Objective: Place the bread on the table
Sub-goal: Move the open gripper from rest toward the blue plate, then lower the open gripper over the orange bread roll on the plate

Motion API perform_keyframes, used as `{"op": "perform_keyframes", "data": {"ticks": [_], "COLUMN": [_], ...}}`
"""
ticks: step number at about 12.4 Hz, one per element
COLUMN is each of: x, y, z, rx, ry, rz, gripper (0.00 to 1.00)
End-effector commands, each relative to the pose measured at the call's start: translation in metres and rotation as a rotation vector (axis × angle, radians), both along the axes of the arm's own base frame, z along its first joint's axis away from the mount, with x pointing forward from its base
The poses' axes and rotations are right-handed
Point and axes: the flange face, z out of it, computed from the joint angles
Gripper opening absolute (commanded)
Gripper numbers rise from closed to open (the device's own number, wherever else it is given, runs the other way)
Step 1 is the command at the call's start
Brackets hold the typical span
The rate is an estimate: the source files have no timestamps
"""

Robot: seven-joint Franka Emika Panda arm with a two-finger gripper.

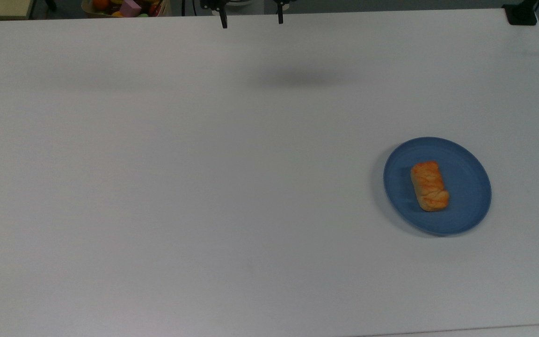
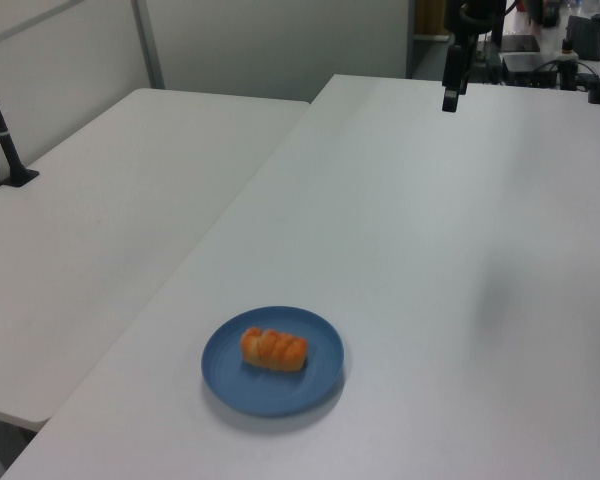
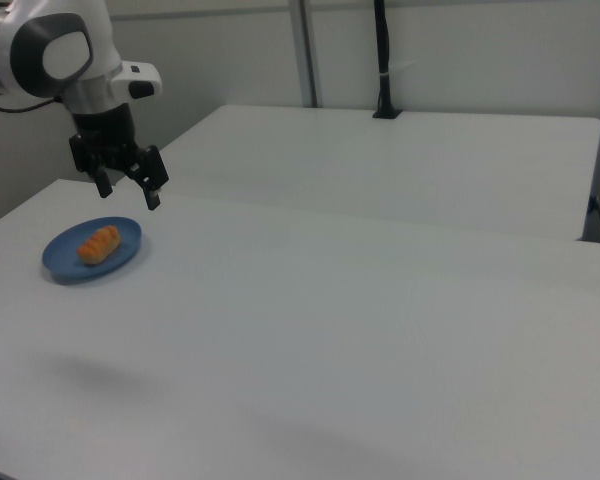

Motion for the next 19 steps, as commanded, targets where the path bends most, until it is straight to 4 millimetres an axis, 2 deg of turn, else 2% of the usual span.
{"op": "perform_keyframes", "data": {"ticks": [1,6,9,10,13,16,19], "x": [0.001,0.0,-0.001,0.002,0.015,0.033,0.057], "y": [0.001,0.002,0.015,0.022,0.048,0.083,0.141], "z": [-0.001,-0.001,-0.004,-0.014,-0.038,-0.049,-0.053], "rx": [-0.017,-0.017,-0.018,-0.021,-0.025,-0.019,-0.01], "ry": [-0.004,-0.002,0.004,0.02,0.038,0.025,0.005], "rz": [0.027,0.029,0.052,0.063,0.095,0.122,0.09], "gripper": [1.0,1.0,1.0,1.0,1.0,1.0,1.0]}}
